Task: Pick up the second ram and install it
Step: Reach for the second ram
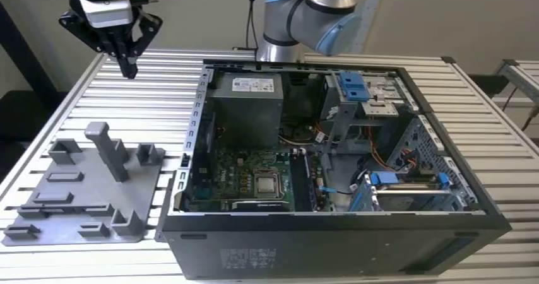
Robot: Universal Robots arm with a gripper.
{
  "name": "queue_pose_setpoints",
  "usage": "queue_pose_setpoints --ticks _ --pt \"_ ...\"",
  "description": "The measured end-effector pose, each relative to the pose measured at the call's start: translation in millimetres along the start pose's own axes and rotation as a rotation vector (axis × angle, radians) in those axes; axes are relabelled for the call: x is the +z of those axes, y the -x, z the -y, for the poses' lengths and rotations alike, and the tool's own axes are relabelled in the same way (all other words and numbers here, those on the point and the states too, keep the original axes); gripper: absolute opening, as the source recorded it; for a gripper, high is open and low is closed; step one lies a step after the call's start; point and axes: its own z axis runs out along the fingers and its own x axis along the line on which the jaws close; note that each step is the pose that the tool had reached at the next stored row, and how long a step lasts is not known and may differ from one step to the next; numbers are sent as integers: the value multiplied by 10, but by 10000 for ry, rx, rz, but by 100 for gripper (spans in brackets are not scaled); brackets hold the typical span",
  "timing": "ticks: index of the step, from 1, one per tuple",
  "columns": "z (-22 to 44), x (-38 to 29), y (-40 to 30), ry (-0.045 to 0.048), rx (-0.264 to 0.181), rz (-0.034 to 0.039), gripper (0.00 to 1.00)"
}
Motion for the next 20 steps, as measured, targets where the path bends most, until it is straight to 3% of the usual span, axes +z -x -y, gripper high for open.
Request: queue_pose_setpoints --ticks 7,20 --pt "11 9 -148 -1 0 -14 11" --pt "36 27 -488 -2 1 -31 11"
